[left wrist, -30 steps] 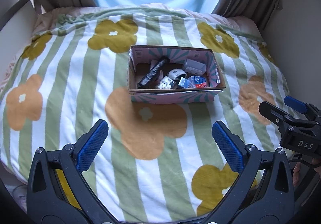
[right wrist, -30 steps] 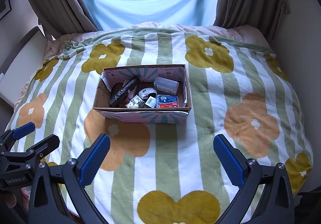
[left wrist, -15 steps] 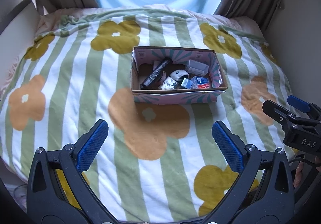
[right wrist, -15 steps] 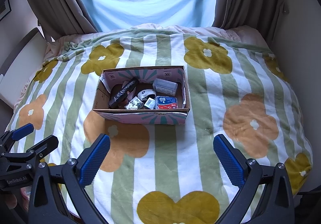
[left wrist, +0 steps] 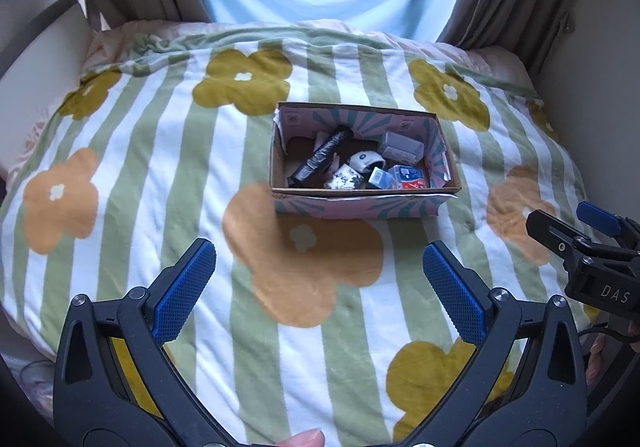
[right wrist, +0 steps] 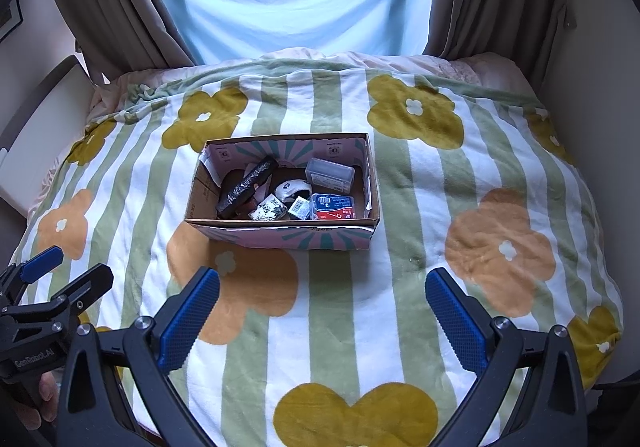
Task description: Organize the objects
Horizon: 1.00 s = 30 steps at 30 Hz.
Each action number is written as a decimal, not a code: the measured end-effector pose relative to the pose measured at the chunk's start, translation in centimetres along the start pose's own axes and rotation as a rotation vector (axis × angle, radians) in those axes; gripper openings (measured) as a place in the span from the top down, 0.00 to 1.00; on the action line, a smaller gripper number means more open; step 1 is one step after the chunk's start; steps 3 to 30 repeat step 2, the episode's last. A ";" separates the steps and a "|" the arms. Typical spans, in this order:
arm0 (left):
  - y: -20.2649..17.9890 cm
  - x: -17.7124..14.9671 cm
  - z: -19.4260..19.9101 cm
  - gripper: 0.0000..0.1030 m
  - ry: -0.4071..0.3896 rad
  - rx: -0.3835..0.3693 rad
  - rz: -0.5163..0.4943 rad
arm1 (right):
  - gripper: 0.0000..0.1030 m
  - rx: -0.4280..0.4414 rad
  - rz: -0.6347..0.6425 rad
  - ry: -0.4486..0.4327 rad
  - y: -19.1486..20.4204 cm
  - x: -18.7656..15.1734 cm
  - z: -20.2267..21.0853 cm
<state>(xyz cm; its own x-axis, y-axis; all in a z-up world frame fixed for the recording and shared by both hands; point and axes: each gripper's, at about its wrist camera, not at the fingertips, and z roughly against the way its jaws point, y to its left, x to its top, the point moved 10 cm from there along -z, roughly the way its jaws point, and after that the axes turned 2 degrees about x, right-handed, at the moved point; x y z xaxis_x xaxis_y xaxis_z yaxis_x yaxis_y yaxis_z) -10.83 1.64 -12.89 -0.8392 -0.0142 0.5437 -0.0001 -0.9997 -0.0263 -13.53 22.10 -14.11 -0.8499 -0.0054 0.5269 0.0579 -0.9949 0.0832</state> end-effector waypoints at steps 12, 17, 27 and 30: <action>0.1 0.1 0.0 0.00 -0.004 0.006 -0.002 | 0.01 0.000 0.000 0.001 0.0 0.1 0.0; 0.1 0.1 0.0 0.00 -0.004 0.006 -0.002 | 0.01 0.000 0.000 0.001 0.0 0.1 0.0; 0.1 0.1 0.0 0.00 -0.004 0.006 -0.002 | 0.01 0.000 0.000 0.001 0.0 0.1 0.0; 0.1 0.1 0.0 0.00 -0.004 0.006 -0.002 | 0.01 0.000 0.000 0.001 0.0 0.1 0.0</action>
